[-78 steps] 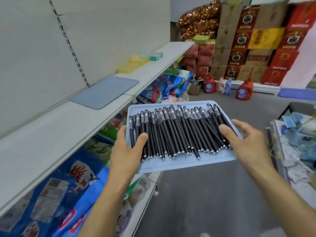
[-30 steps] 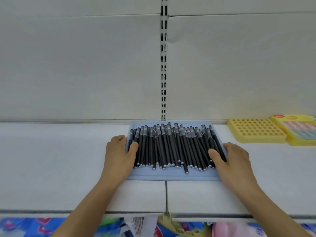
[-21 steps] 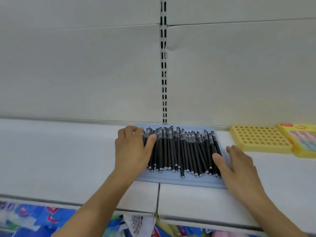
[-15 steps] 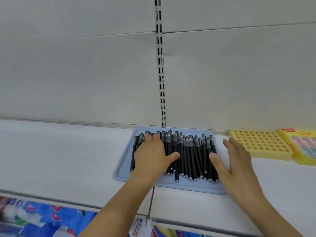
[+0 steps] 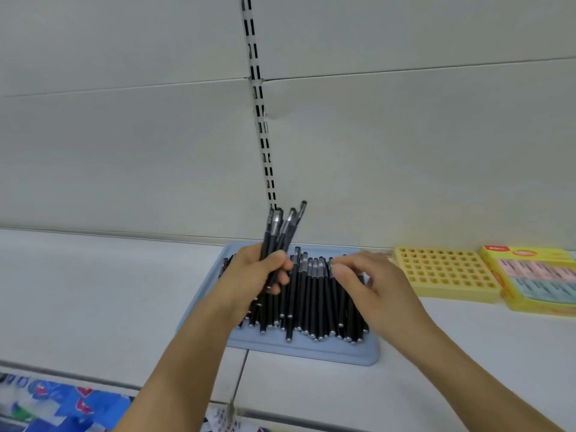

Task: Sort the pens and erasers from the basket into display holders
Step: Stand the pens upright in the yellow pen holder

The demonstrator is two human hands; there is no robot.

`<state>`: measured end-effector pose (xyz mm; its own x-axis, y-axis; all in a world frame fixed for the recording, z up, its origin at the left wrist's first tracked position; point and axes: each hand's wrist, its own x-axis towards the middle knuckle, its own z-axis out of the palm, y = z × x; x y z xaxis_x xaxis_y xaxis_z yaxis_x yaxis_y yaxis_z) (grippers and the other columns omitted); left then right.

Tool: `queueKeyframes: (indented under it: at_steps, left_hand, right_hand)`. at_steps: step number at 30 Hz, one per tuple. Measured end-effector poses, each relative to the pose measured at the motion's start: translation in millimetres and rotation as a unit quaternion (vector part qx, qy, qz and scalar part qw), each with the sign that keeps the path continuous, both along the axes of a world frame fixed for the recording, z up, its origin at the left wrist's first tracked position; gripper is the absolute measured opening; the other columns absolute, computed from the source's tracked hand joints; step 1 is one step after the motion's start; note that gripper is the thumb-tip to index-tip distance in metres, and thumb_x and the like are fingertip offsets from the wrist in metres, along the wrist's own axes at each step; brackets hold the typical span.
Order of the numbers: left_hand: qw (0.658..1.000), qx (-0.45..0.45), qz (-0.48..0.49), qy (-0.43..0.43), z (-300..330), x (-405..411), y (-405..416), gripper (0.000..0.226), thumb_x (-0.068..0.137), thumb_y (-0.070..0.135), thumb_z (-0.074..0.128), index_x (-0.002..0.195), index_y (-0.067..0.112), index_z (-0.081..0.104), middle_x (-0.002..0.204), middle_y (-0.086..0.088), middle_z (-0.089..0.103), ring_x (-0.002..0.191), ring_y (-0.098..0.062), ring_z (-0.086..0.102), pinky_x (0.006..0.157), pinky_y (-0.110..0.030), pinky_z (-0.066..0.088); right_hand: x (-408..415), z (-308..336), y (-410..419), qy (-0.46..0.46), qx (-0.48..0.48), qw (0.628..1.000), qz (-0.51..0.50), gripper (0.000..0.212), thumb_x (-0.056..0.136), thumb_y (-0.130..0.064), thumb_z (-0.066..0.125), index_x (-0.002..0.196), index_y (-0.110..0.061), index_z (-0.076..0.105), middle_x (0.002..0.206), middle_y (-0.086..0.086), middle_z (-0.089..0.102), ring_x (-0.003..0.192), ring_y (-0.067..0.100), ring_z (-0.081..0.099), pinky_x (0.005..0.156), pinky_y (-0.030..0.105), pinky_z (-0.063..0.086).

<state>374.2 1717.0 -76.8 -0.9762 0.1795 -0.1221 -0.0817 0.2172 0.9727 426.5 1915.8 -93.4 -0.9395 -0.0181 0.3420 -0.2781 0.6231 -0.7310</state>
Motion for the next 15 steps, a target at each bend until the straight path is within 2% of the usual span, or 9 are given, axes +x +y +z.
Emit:
queueKeyframes:
  at_steps: [3, 5, 7, 9, 10, 12, 15]
  left_hand:
    - [0.991, 0.094, -0.093, -0.025, 6.6, 13.4, 25.9, 0.022, 0.101, 0.018, 0.048, 0.089, 0.006, 0.062, 0.069, -0.003, 0.061, 0.059, -0.012, 0.054, 0.058, -0.024, 0.047]
    - [0.984, 0.117, -0.130, -0.038, 6.9, 18.1, 42.4, 0.022, 0.102, 0.019, 0.047, 0.093, 0.005, 0.060, 0.073, -0.006, 0.060, 0.061, -0.014, 0.054, 0.059, -0.026, 0.047]
    - [0.981, 0.140, -0.126, -0.052, 7.2, 21.3, 56.9, 0.023, 0.103, 0.021, 0.046, 0.096, 0.004, 0.060, 0.076, -0.007, 0.062, 0.064, -0.016, 0.057, 0.061, -0.027, 0.050]
    - [0.983, 0.154, -0.083, -0.059, 4.8, 20.2, 67.8, 0.021, 0.103, 0.020, 0.046, 0.099, 0.005, 0.060, 0.078, -0.007, 0.065, 0.067, -0.017, 0.062, 0.063, -0.030, 0.055]
    - [0.985, 0.150, -0.063, -0.059, 2.6, 19.0, 71.9, 0.020, 0.103, 0.020, 0.045, 0.100, 0.006, 0.059, 0.078, -0.006, 0.066, 0.068, -0.018, 0.063, 0.065, -0.031, 0.057]
    - [0.990, 0.125, -0.037, -0.051, -2.5, 16.2, 77.8, 0.018, 0.103, 0.020, 0.045, 0.099, 0.007, 0.057, 0.079, -0.005, 0.065, 0.067, -0.016, 0.063, 0.064, -0.031, 0.056]
    - [0.996, 0.075, -0.028, -0.047, -7.8, 11.1, 82.1, 0.019, 0.103, 0.022, 0.045, 0.091, 0.010, 0.054, 0.076, -0.002, 0.058, 0.060, -0.011, 0.055, 0.057, -0.026, 0.049]
  right_hand:
    - [-13.7, 24.3, -6.6, -0.096, -0.205, 0.973, 0.043, 0.026, 0.096, -0.025, 0.057, 0.087, -0.006, 0.071, 0.069, -0.001, 0.070, 0.060, 0.005, 0.063, 0.058, 0.012, 0.044]
    - [-21.6, 29.6, -3.0, -0.109, -0.274, 0.954, 0.046, 0.026, 0.094, -0.022, 0.061, 0.081, -0.001, 0.067, 0.058, 0.006, 0.062, 0.050, 0.014, 0.058, 0.054, 0.019, 0.046]
    - [-28.8, 26.6, 7.1, -0.095, -0.269, 0.958, 0.007, 0.030, 0.090, -0.025, 0.067, 0.078, 0.002, 0.064, 0.058, 0.009, 0.052, 0.052, 0.018, 0.048, 0.056, 0.028, 0.044]
    - [-34.6, 24.3, 21.8, -0.087, -0.283, 0.955, -0.035, 0.035, 0.090, -0.022, 0.067, 0.080, 0.010, 0.058, 0.059, 0.010, 0.043, 0.050, 0.017, 0.037, 0.047, 0.027, 0.034]
    - [-36.2, 25.8, 30.9, -0.079, -0.299, 0.949, -0.055, 0.035, 0.090, -0.020, 0.066, 0.082, 0.013, 0.058, 0.058, 0.011, 0.044, 0.049, 0.017, 0.037, 0.044, 0.026, 0.032]
    - [-38.6, 31.9, 50.8, -0.043, -0.305, 0.947, -0.095, 0.030, 0.091, -0.016, 0.064, 0.085, 0.013, 0.060, 0.060, 0.013, 0.054, 0.047, 0.018, 0.045, 0.040, 0.026, 0.037]
    - [-45.4, 35.5, 76.8, 0.000, -0.233, 0.960, -0.152, 0.018, 0.093, -0.018, 0.061, 0.084, -0.003, 0.065, 0.070, 0.009, 0.066, 0.053, 0.016, 0.059, 0.052, 0.032, 0.051]
